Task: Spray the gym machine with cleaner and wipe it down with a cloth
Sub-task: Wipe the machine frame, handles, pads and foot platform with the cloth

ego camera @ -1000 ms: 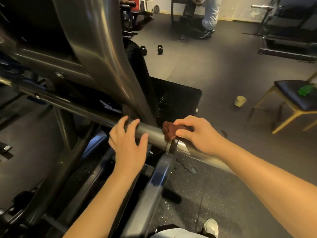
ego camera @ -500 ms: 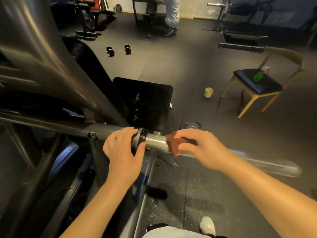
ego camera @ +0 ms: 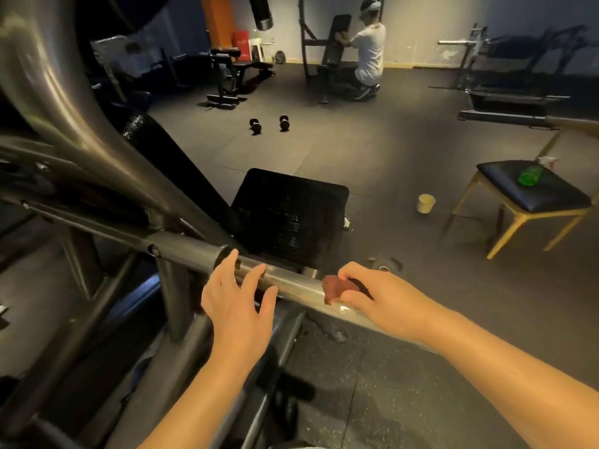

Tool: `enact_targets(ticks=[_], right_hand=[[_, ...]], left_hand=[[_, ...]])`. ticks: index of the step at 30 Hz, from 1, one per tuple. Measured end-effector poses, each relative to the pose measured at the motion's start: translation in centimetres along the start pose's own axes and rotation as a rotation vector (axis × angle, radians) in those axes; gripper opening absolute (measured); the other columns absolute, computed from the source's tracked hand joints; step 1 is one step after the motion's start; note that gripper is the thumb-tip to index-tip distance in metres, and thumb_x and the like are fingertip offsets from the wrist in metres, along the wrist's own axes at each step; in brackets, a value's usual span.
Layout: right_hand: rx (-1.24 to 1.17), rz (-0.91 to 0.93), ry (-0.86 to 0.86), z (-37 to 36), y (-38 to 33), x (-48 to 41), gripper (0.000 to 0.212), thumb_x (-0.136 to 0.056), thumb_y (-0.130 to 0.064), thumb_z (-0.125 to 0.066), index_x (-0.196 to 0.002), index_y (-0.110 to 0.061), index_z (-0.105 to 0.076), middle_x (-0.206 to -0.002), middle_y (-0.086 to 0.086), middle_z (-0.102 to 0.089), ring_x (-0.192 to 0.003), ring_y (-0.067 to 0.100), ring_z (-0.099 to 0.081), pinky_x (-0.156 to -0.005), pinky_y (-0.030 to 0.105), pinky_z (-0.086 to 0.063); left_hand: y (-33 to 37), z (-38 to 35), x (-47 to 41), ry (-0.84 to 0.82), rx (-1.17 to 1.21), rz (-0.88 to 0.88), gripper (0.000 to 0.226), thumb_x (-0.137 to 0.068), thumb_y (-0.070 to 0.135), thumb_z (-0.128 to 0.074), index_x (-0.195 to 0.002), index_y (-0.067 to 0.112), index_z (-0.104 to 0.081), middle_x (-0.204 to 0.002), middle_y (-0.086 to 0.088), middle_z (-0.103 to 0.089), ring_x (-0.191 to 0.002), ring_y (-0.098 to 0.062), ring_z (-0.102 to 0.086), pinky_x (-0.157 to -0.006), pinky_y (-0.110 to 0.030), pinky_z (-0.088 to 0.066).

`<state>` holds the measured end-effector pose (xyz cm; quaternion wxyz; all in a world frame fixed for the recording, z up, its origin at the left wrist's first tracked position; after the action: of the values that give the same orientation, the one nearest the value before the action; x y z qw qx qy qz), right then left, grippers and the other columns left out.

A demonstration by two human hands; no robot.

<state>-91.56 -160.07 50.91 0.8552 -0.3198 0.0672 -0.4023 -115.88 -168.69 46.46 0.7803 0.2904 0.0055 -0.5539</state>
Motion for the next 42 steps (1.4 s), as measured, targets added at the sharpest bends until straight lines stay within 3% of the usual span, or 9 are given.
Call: enact_targets(ticks=[8, 12, 15, 18, 22, 24, 28, 34, 42], right_hand=[[0.237, 0.018, -0.070, 4.4, 5.9, 8.0, 0.011, -0.104, -0.042, -0.051, -0.102, -0.032, -0.047, -0.089, -0.007, -0.060, -0.078, 0.011, -0.056, -0.071, 0.038, -0.049], [0.182, 0.074, 0.016, 6.8, 5.0, 8.9, 0.009, -0.105, -0.046, -0.050, -0.104, -0.038, -0.047, -0.089, -0.012, -0.064, -0.078, 0.007, -0.060, -0.072, 0.035, -0.054], [-0.038, 0.147, 0.039, 6.9, 2.2, 8.5, 0.014, -0.104, -0.052, -0.047, -0.114, -0.043, -0.050, -0.100, -0.018, -0.064, -0.086, 0.003, -0.063, -0.075, 0.027, -0.055], [-0.278, 0.162, 0.010, 4.9, -0.9, 6.8, 0.015, -0.105, -0.047, -0.050, -0.108, -0.037, -0.060, -0.096, -0.017, -0.066, -0.084, -0.007, -0.063, -0.062, 0.010, -0.046], [-0.428, 0.167, -0.084, 0.7, -4.5, 4.6, 0.026, -0.107, -0.039, -0.049, -0.093, -0.030, -0.069, -0.091, -0.010, -0.071, -0.081, -0.006, -0.063, -0.070, 0.014, -0.045], [-0.584, 0.085, -0.187, -1.9, -5.8, 3.8, 0.035, -0.107, -0.042, -0.048, -0.097, -0.026, -0.077, -0.093, -0.006, -0.078, -0.088, 0.005, -0.072, -0.084, 0.030, -0.054], [-0.689, -0.059, -0.381, -7.2, -7.2, 2.0, 0.045, -0.104, -0.056, -0.046, -0.108, -0.027, -0.080, -0.104, -0.003, -0.080, -0.105, 0.021, -0.074, -0.105, 0.050, -0.052], [-0.654, -0.198, -0.508, -12.5, -9.2, -1.1, 0.048, -0.104, -0.060, -0.042, -0.116, -0.027, -0.076, -0.108, -0.003, -0.079, -0.108, 0.022, -0.073, -0.106, 0.050, -0.052], [-0.634, -0.164, -0.454, -16.5, -12.8, -4.2, 0.027, -0.100, -0.042, -0.064, -0.117, -0.021, -0.068, -0.116, -0.001, -0.073, -0.111, 0.014, -0.066, -0.097, 0.032, -0.054]], left_hand=[[9.6, -1.7, 7.0, -0.063, -0.017, 0.120, 0.053, -0.097, 0.033, -0.067, -0.147, 0.033, -0.050, -0.161, 0.010, -0.026, -0.150, -0.010, -0.010, -0.118, -0.029, 0.001], [12.3, -1.3, 10.6, -0.103, 0.048, 0.143, 0.039, -0.099, 0.037, -0.065, -0.137, 0.034, -0.060, -0.154, 0.018, -0.037, -0.146, -0.007, -0.020, -0.119, -0.027, -0.008], [13.0, 0.1, 12.2, -0.136, 0.313, 0.308, 0.026, -0.099, 0.038, -0.065, -0.124, 0.043, -0.062, -0.132, 0.030, -0.050, -0.134, 0.001, -0.040, -0.112, -0.023, -0.030], [12.7, 1.8, 12.8, -0.117, 0.748, 0.500, 0.027, -0.100, 0.031, -0.066, -0.126, 0.038, -0.064, -0.127, 0.015, -0.066, -0.120, -0.002, -0.061, -0.091, -0.010, -0.045], [10.2, 3.8, 13.5, -0.052, 1.029, 0.594, 0.058, -0.095, 0.039, -0.071, -0.147, 0.019, -0.054, -0.138, 0.004, -0.067, -0.127, -0.011, -0.063, -0.111, -0.036, -0.048], [8.8, 4.8, 14.0, -0.034, 1.035, 0.633, 0.073, -0.087, 0.053, -0.077, -0.148, 0.023, -0.052, -0.140, 0.007, -0.065, -0.129, -0.008, -0.061, -0.115, -0.041, -0.045], [5.8, 5.5, 14.9, -0.028, 0.907, 0.653, 0.028, -0.100, 0.037, -0.065, -0.124, 0.024, -0.072, -0.115, 0.009, -0.077, -0.110, -0.008, -0.071, -0.103, -0.034, -0.051], [0.7, 5.8, 15.6, 0.034, 0.771, 0.808, 0.017, -0.096, 0.040, -0.070, -0.094, 0.023, -0.074, -0.086, 0.012, -0.077, -0.082, -0.004, -0.072, -0.077, -0.024, -0.054], [-5.3, 7.3, 15.2, 0.032, 0.636, 0.913, 0.022, -0.099, 0.039, -0.065, -0.096, 0.017, -0.065, -0.080, 0.001, -0.071, -0.059, 0.004, -0.060, -0.055, -0.015, -0.043]])
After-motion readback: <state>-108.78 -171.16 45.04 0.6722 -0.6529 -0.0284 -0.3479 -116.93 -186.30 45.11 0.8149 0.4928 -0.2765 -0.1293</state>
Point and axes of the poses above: each hand's wrist, its own x-axis away from the middle knuckle, its own z-axis out of the back of the hand, y = z × x, the point moved 2 cm from there along -x, towards the middle knuckle
